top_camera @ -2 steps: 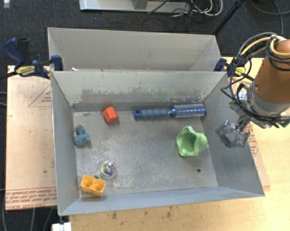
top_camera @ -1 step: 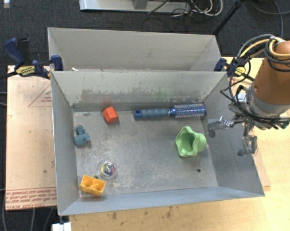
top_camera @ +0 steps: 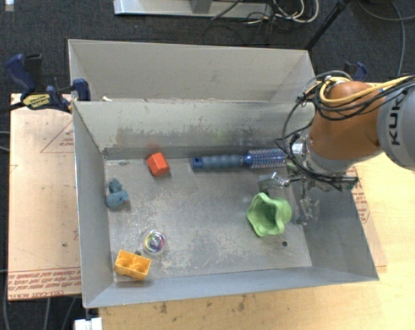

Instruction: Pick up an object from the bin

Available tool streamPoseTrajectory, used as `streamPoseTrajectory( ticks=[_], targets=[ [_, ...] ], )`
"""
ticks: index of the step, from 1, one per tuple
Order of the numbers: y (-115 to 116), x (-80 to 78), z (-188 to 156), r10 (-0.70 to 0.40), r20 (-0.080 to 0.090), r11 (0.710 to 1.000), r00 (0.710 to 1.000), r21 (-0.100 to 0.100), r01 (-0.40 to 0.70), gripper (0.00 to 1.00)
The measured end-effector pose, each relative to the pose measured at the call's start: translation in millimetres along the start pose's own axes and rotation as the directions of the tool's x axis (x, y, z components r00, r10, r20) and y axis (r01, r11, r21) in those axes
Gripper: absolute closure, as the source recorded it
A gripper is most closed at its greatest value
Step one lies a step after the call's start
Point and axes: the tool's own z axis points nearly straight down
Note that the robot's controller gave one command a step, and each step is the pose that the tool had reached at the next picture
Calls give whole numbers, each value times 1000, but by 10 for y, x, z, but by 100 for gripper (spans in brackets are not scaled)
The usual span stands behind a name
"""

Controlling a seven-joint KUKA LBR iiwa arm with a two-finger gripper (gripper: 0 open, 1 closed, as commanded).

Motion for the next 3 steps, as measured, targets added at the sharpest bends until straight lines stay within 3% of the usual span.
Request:
streamPoseTrajectory(
  ticks=[1, 2, 3],
  targets=[
    [410, -107, 111, 152, 0, 988, 988, 0, -152, 0],
    [385, -103, 92, 154, 2, 988, 988, 5, -154, 100],
    [516, -99, -1491, 142, 7, 990, 990, 12, -142, 100]
  ],
)
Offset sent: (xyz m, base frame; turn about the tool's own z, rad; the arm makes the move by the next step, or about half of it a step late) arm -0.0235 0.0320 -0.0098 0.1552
